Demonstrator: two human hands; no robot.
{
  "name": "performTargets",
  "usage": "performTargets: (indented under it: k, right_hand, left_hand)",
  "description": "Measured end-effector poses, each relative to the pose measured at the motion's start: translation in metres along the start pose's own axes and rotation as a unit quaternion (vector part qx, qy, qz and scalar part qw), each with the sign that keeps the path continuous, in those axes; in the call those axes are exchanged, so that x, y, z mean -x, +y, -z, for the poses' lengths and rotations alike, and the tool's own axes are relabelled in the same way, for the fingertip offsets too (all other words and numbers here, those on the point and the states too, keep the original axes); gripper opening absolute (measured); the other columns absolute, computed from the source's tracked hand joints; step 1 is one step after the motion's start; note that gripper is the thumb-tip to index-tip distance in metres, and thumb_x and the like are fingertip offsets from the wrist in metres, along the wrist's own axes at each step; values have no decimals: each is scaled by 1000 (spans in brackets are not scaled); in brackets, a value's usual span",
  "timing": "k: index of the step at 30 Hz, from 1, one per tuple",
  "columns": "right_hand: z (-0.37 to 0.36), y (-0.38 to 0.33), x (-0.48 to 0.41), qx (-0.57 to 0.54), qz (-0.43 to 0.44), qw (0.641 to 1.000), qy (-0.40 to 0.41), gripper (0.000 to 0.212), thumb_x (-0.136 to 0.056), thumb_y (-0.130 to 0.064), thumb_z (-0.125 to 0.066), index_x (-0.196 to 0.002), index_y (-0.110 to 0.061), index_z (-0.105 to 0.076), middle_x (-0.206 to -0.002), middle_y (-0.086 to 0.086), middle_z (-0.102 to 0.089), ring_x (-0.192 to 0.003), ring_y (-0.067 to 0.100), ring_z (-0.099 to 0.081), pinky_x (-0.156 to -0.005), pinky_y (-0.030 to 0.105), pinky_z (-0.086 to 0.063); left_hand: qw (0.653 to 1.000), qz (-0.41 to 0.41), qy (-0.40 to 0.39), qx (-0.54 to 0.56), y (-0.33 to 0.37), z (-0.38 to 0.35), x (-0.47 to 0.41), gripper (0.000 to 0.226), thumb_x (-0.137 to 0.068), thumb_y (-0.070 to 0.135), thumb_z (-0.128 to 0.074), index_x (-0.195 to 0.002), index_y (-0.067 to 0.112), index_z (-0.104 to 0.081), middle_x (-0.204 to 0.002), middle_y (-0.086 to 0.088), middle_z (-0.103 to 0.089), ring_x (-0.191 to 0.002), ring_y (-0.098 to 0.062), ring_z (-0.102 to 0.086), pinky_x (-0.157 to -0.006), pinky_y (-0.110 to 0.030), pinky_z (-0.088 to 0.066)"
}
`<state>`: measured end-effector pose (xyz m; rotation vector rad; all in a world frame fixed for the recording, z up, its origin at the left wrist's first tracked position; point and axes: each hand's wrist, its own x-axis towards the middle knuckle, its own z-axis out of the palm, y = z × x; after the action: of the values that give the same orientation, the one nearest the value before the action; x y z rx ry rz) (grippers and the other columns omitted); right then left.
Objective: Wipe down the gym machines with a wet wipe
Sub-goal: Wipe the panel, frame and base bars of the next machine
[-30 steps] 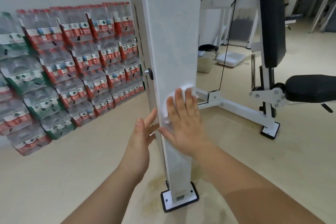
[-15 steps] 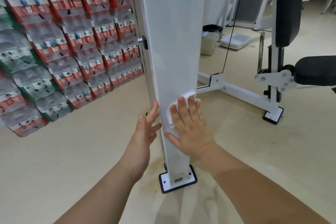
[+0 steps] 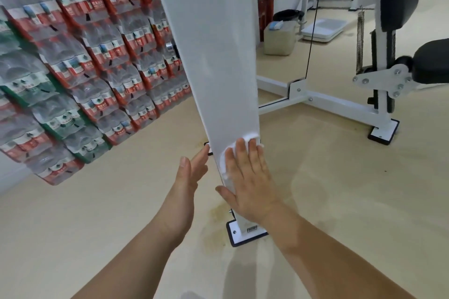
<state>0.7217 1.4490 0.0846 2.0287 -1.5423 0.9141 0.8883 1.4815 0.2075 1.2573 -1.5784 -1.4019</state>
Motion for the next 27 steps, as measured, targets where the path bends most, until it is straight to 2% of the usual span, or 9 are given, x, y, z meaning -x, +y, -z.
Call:
performTargets:
  k: [5,8,11,15,19,23,24,26,27]
  right_hand:
    - [-15,-26,-45,-55,-112,984,125,90,-102,-59,-32,-159,-7,15,-165,20,24,-153,44,15,-125,54,6]
    - [-44,-39,-20,-49,-141,981,123,96,-99,-57,-41,-159,-6,13,-165,21,23,-153,45,13,-125,55,5]
    - [-69,-58,8,-54,-197,972,114,90,-102,-60,-32,-160,-5,10,-165,21,22,-154,44,14,-126,53,3]
    - [-104,-88,32,-85,-336,931,111,89,-102,-64,-19,-158,-4,17,-164,23,24,-153,45,15,-123,56,-4]
    - [-125,-93,44,-185,-411,875,178,92,-101,-67,-22,-157,-9,22,-166,16,27,-153,45,16,-124,61,-2]
    - [-122,-93,39,-298,-458,802,241,86,-100,-71,-22,-157,-28,27,-166,5,29,-155,39,16,-122,66,-5]
    - [-117,-91,31,-308,-457,796,249,88,-102,-68,-22,-159,-17,21,-166,9,28,-154,39,18,-123,64,-1]
    - [-108,-86,13,-292,-455,800,258,92,-104,-63,-21,-157,10,-6,-166,21,21,-154,37,22,-124,58,6]
    - [-108,-85,10,-274,-453,807,262,91,-104,-62,-21,-154,15,-14,-165,24,18,-154,36,22,-125,56,7]
  left_hand:
    - [999,-30,-19,25,1,3,-17,82,-78,93,-21,-141,49,-50,-148,24,-49,-140,-4,-42,-121,-49,-25]
    - [995,-84,-44,12,-8,1,-28,77,-90,79,-14,-148,39,-45,-149,15,-51,-137,-15,-49,-117,-54,-28]
    - [992,-124,-37,-4,-27,5,-33,89,-77,93,-27,-147,41,-44,-147,17,-52,-133,-15,-53,-115,-53,-31]
    - [976,-193,-70,-70,-64,8,-40,95,-77,93,-29,-156,40,-28,-157,16,-39,-138,-15,-47,-115,-52,-31]
    - [960,-249,-61,-116,-98,-1,-53,93,-81,91,-21,-159,40,-13,-161,19,-26,-144,-13,-38,-116,-51,-32]
    - [944,-292,-47,-147,-129,-8,-57,91,-89,83,-13,-161,28,-7,-162,3,-21,-147,-22,-32,-118,-45,-32]
    - [944,-290,-45,-150,-138,-9,-57,89,-91,80,-12,-161,25,-8,-162,0,-22,-148,-22,-29,-118,-45,-31]
    - [952,-269,-58,-132,-151,-11,-56,91,-93,79,-14,-161,18,-13,-162,-1,-27,-150,-21,-25,-120,-49,-26]
    - [960,-249,-71,-106,-154,-11,-56,93,-92,80,-18,-161,18,-15,-162,0,-30,-151,-20,-25,-121,-51,-24]
